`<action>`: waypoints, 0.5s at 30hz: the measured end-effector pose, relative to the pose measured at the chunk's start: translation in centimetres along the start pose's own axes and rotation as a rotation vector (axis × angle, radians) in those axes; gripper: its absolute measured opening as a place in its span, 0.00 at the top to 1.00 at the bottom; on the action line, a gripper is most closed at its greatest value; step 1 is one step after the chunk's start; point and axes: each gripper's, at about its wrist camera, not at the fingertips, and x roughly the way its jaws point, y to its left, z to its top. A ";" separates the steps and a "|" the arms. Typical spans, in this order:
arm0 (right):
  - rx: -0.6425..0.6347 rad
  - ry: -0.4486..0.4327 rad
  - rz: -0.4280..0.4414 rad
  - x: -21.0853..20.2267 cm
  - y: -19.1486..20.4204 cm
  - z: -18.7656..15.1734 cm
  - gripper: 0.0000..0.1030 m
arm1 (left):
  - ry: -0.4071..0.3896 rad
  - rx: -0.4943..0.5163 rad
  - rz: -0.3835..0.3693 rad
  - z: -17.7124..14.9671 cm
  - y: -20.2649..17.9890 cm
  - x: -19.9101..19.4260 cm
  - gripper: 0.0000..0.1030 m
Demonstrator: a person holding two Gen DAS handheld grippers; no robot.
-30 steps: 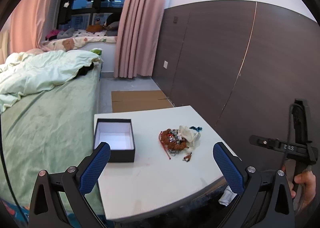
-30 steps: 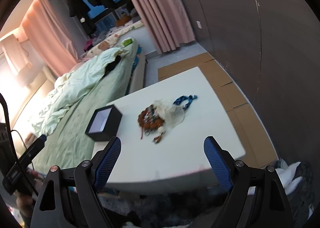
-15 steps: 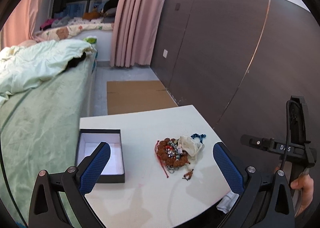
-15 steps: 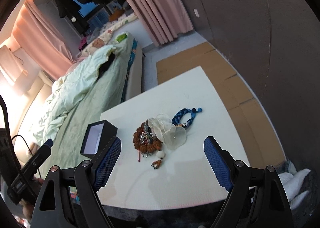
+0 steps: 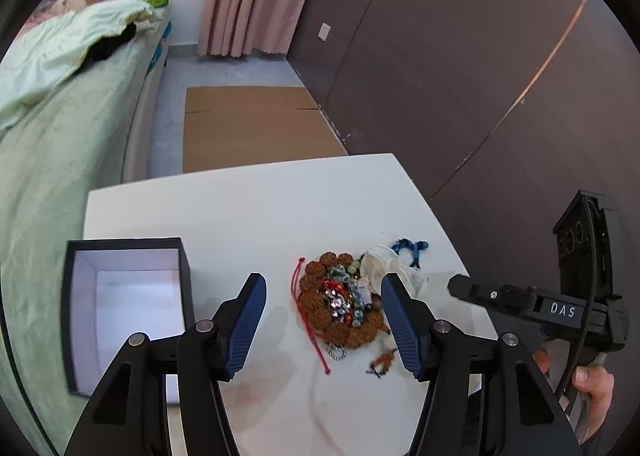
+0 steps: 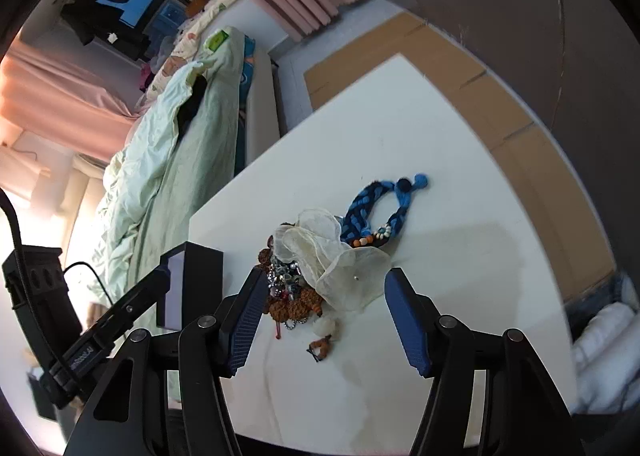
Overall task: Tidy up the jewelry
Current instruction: 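Grasp the green-grey bead bracelet with the left tool while the right tool grasps the white tissue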
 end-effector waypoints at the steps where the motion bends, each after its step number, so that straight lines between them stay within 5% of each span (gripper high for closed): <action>1: 0.007 0.011 0.013 0.6 -0.1 0.1 0.39 | 0.012 -0.018 -0.008 0.1 0.4 0.7 0.44; 3: 0.026 0.031 0.025 1.7 -0.3 0.3 0.39 | 0.033 -0.032 -0.021 0.3 0.7 1.8 0.52; 7: 0.055 0.067 0.025 3.9 -0.7 0.4 0.41 | 0.061 -0.034 -0.032 0.7 1.0 3.4 0.53; 10: 0.072 0.088 0.025 5.0 -1.0 0.7 0.71 | 0.085 -0.031 -0.036 0.9 1.0 4.7 0.53; 11: 0.078 0.092 0.032 5.2 -1.2 0.7 0.92 | 0.090 -0.030 -0.039 0.9 1.0 4.9 0.53; 15: 0.094 0.032 0.070 3.9 -1.9 0.8 0.96 | 0.092 -0.020 -0.053 0.7 0.8 5.4 0.53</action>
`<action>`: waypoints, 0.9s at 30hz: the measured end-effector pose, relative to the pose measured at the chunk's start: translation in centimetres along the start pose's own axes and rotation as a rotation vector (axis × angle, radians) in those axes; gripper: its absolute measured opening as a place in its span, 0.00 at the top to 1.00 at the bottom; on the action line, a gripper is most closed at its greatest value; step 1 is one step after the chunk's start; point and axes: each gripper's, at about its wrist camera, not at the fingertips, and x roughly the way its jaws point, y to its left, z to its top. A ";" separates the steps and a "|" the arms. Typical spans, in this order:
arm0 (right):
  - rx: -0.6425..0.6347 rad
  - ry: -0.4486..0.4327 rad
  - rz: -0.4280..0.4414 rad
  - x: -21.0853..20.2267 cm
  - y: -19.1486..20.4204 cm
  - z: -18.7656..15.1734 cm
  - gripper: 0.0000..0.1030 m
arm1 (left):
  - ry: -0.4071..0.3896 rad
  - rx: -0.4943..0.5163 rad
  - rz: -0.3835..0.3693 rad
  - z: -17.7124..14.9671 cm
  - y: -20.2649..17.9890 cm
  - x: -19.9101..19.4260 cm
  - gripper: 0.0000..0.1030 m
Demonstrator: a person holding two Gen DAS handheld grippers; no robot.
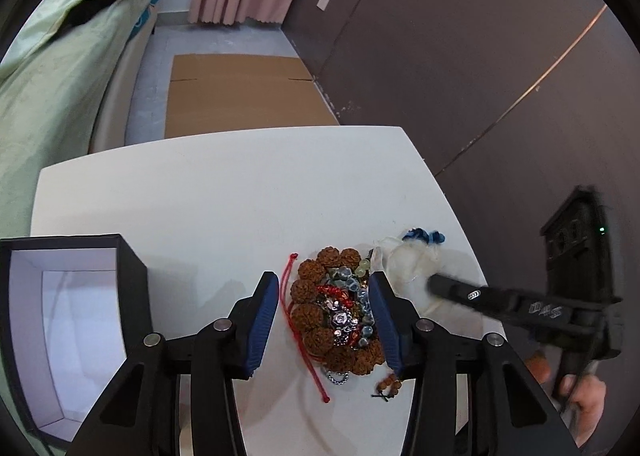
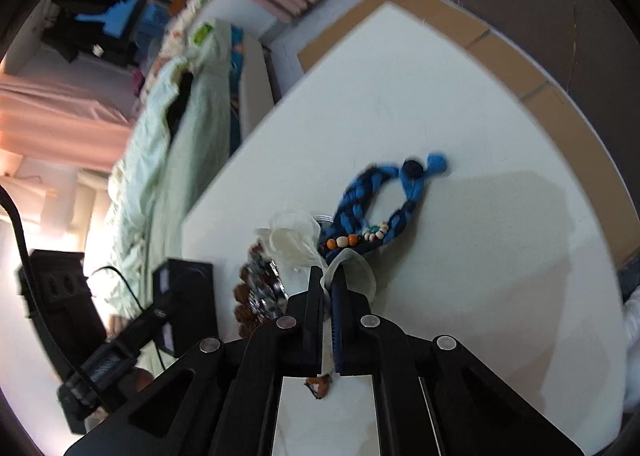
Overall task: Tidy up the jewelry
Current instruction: 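Grasp the green-grey bead bracelet with the left tool while the right tool grasps the white tissue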
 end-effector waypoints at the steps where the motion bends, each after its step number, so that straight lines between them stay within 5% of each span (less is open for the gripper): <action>1: -0.003 -0.031 0.025 -1.0 0.1 -0.1 0.96 | -0.004 0.004 -0.005 -0.1 -0.1 0.0 0.53; 6: -0.008 -0.148 0.055 -4.5 0.1 -0.9 0.96 | -0.012 0.006 -0.038 0.1 -0.6 0.1 0.57; 15: 0.022 -0.181 0.060 -6.4 -1.0 -1.9 0.96 | 0.049 -0.016 -0.074 0.0 -1.8 2.3 0.71; 27: 0.064 -0.186 0.071 -7.5 -2.4 -2.1 0.96 | 0.099 -0.030 0.037 -0.2 -2.2 4.3 0.87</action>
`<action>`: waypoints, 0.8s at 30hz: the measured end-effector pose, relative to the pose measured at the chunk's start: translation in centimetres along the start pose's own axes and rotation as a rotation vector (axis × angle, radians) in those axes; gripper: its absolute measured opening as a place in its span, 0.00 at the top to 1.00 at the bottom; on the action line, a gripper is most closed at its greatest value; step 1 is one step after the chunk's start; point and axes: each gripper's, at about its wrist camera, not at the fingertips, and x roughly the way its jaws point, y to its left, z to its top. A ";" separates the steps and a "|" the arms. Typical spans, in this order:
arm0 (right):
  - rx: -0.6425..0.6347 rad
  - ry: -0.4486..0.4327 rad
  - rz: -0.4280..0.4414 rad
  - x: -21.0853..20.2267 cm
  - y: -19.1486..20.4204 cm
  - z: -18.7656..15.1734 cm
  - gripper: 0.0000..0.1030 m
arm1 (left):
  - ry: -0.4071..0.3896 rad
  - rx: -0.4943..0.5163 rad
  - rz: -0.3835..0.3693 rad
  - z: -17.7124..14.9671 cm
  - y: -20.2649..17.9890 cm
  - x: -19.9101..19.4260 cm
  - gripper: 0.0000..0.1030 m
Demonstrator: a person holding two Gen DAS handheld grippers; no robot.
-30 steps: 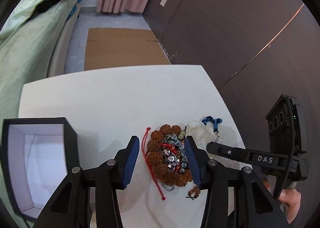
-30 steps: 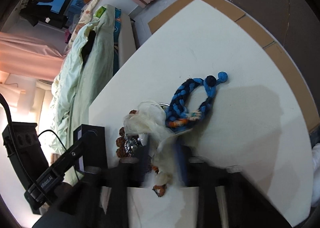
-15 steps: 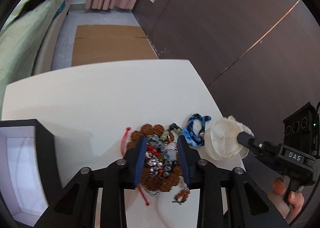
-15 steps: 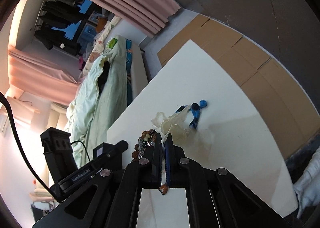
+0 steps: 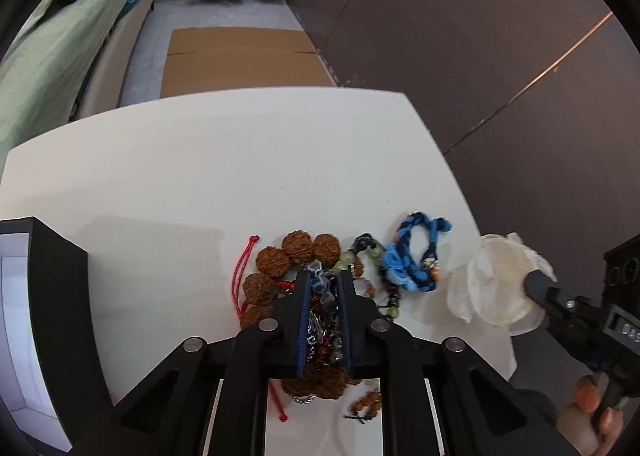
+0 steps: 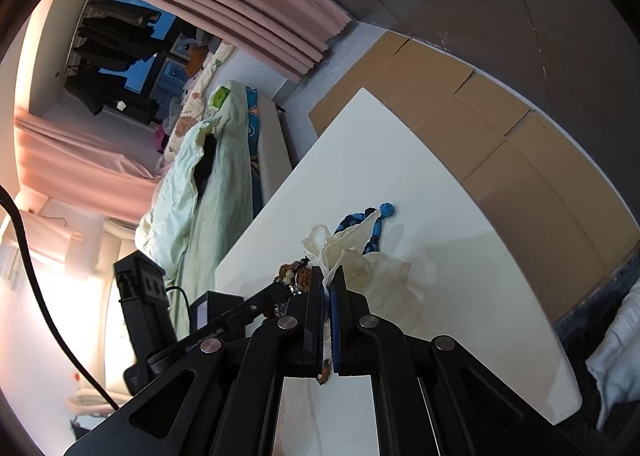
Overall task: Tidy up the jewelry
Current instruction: 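Grasp the green-grey bead bracelet with the left tool while the right tool grasps the white tissue, then lift the bracelet with the left tool while the right tool carries the tissue toward the black box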
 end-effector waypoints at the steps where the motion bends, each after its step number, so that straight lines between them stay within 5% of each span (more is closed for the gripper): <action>1: 0.002 0.001 0.003 0.0 0.0 0.1 0.96 | 0.001 0.002 0.002 0.0 0.0 0.1 0.87; 24: -0.019 -0.021 0.069 -1.6 1.2 -0.5 0.96 | -0.131 0.064 -0.026 -0.2 -2.9 -8.4 0.91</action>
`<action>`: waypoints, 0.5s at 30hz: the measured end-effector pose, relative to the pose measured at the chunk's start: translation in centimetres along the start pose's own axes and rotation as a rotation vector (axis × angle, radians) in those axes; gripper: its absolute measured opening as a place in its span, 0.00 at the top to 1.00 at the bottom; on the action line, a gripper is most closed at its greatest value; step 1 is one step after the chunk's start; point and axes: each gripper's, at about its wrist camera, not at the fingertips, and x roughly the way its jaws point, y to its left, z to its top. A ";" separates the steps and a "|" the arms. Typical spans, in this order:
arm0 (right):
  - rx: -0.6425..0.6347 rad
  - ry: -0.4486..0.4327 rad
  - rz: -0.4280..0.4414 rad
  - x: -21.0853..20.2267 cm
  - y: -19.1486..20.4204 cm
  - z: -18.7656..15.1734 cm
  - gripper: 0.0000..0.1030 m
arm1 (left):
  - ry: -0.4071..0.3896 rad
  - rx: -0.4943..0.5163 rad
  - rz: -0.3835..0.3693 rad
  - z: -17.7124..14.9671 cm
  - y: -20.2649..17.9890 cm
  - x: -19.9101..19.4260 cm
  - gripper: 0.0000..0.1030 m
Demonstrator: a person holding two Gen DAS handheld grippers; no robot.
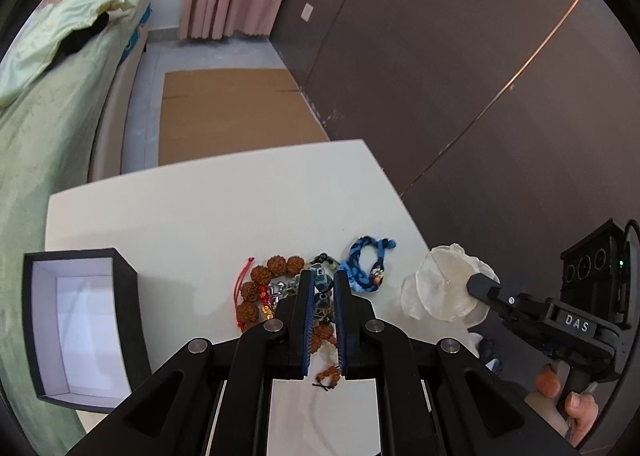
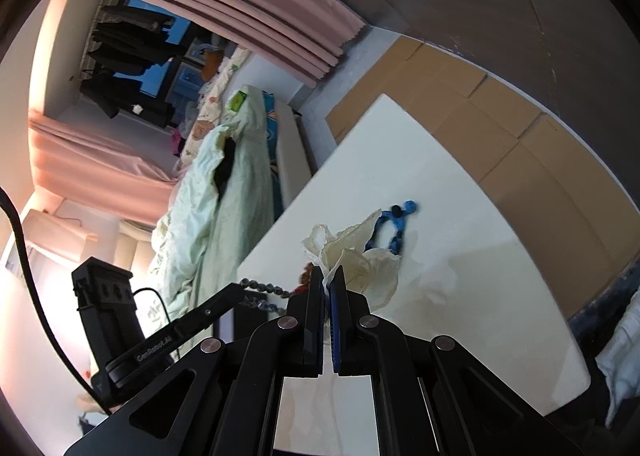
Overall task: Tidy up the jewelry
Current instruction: 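Lift the bracelet with the left tool while the right tool carries the tissue toward the black box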
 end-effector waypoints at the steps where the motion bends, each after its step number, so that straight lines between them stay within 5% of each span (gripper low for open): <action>1: -0.017 -0.008 0.008 -0.3 0.6 -0.1 0.96 | -0.007 0.000 -0.003 0.0 0.0 -0.3 0.91; 15: -0.082 -0.014 0.024 -0.5 3.1 -1.3 0.96 | -0.153 0.001 -0.097 -0.1 1.1 -6.2 0.91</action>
